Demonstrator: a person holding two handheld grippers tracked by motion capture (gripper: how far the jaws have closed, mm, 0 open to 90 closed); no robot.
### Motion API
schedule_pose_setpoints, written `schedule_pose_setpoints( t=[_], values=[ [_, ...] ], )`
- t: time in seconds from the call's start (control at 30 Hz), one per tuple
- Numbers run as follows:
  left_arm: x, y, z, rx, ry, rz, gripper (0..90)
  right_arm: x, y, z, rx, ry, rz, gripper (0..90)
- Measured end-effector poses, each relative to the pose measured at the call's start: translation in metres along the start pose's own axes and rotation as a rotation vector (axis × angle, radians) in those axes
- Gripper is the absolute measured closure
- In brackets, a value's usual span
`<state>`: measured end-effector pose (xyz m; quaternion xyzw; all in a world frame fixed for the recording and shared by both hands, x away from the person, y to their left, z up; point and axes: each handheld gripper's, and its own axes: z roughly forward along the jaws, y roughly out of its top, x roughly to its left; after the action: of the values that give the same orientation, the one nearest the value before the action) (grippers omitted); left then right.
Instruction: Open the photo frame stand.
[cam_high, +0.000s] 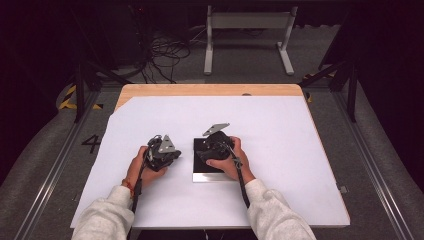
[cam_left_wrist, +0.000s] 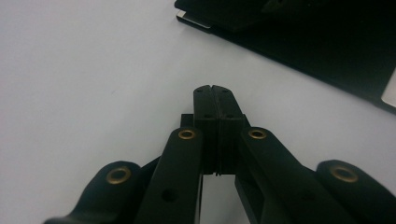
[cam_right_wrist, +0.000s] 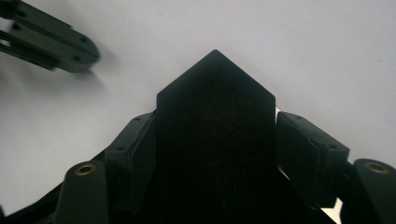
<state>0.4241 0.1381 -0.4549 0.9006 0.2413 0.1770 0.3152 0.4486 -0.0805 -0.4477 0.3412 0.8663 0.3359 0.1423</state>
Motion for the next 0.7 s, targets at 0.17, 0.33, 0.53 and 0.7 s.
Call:
schedule_pose_setpoints(
  t=[0.17,0.33,0.53,0.7],
  values=[
    [0.000,0.017,0.010,0.054,-0.006,0.053,89.9,-0.001,0.000,-0.001,0.005,0.005,0.004,31.6],
    [-0.001,0.028,0.017,0.084,-0.014,0.069,90.0,-0.002,0.000,-0.002,0.012,0.012,-0.003,31.4],
    [-0.003,0.033,0.021,0.089,-0.008,0.092,89.9,-0.002,0.000,-0.005,0.008,0.019,0.000,31.6],
    [-0.003,0.041,0.024,0.125,-0.019,0.128,89.9,-0.002,0.001,-0.011,-0.006,0.032,-0.009,31.6]
  ],
)
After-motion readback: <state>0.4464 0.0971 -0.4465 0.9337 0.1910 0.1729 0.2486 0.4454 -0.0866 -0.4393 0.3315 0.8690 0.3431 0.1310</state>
